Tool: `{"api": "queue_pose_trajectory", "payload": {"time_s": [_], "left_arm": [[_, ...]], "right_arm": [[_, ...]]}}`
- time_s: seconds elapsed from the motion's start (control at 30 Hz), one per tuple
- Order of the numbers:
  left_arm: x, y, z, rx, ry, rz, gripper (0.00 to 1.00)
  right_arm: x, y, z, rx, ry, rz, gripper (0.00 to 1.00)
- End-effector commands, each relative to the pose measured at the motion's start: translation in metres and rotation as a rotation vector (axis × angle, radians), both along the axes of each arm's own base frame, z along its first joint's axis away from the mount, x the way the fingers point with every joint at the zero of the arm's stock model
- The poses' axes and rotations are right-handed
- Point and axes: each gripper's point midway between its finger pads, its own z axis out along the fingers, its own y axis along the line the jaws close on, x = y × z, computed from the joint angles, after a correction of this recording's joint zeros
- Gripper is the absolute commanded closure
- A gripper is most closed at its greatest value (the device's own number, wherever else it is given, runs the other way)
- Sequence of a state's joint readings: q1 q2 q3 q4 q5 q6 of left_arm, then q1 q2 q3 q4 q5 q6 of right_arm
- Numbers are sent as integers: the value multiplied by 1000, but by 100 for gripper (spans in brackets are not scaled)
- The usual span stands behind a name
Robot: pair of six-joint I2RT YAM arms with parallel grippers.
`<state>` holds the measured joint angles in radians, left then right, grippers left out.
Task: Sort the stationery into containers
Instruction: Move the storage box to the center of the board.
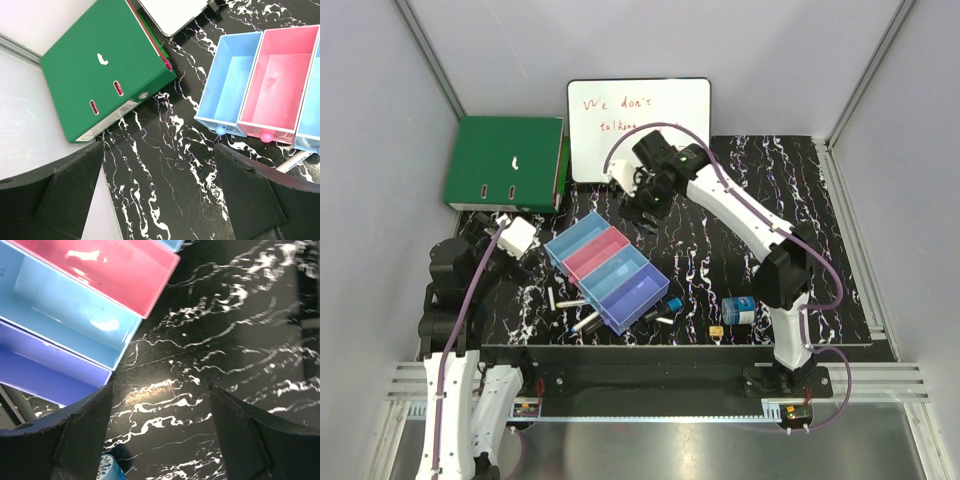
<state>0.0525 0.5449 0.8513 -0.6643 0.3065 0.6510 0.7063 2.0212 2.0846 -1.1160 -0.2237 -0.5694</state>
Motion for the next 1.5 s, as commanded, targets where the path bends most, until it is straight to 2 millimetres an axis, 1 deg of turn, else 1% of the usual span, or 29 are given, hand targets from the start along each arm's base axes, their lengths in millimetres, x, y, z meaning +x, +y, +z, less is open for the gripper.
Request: {"api": "queue_pose_trajectory", "payload": {"time_s": [0.0,0.13,0.23,0.3,0.33,0.43,0.57,0.6,0.63,0.67,0.73,0.77,0.83,0.87,0.93,0.97,1.0,1.07,1.1,1.13,1.17,1.2,1.23,1.27,1.3,1.33,1.4,1.43,1.47], "left_arm": [[-4,-1,-1,16,-14,-13,1],[-7,1,-5,30,-2,-14,1],[-7,1,-8,37,2,-17,1],[-7,2,-8,40,2,-13,1],[-6,3,-8,43,3,-9,1],[-2,11,-2,6,-15,66,1],[0,26,2,-78,-28,209,1],[0,29,3,-79,-31,232,1],[-1,30,3,-81,-33,237,1],[-2,31,3,-83,-35,248,1],[-3,31,3,-72,-40,240,1],[-3,28,1,-65,-38,219,1],[-1,23,-7,-8,-27,151,1],[-1,11,-10,0,-26,72,1],[-1,0,-19,36,-15,-20,1],[-2,-12,-19,14,-12,-85,1],[-2,-17,-19,-3,-7,-112,1],[-3,-32,-17,-69,24,-171,1],[0,-36,-17,-89,47,-190,1],[1,-40,-19,-112,66,-206,3],[1,-48,-22,-136,85,-249,5],[4,-53,-28,-157,124,-274,9],[6,-58,-30,-181,149,-290,12],[6,-66,-31,-209,172,-327,12],[10,-73,-34,-232,216,-353,13],[13,-77,-35,-258,245,-352,13],[16,-100,-40,-267,319,-410,13],[18,-106,-42,-259,342,-413,13],[22,-114,-46,-257,374,-428,12]], "right_arm": [[-3,14,-12,-81,-75,123,14],[2,27,-10,-146,-229,310,11],[-1,38,-5,-164,-313,457,10],[-7,40,-9,-189,-330,540,10],[-12,42,-8,-220,-376,639,11],[-30,44,-25,-276,-398,820,11],[-39,53,-42,-304,-395,916,13],[-36,59,-39,-295,-406,900,13],[-32,61,-46,-313,-399,886,13],[-28,71,-33,-296,-431,860,13],[-22,80,-27,-248,-405,732,12],[-14,85,-10,-205,-421,665,11],[-10,84,4,-137,-387,500,7],[-8,81,8,-123,-377,446,5],[5,63,26,-91,-384,284,4],[9,52,22,-108,-373,233,3],[20,33,36,-81,-376,126,3],[32,4,36,-95,-368,6,2],[43,-23,48,-89,-379,-107,1],[49,-38,52,-88,-385,-163,0],[51,-53,46,-112,-374,-202,0],[52,-69,57,-118,-401,-239,0],[58,-87,60,-134,-409,-274,0],[56,-97,57,-153,-408,-278,0],[56,-109,67,-157,-429,-302,0],[57,-121,66,-176,-430,-322,0],[54,-138,76,-188,-456,-349,0],[54,-149,74,-203,-454,-367,0],[50,-155,82,-201,-473,-373,0]]}}
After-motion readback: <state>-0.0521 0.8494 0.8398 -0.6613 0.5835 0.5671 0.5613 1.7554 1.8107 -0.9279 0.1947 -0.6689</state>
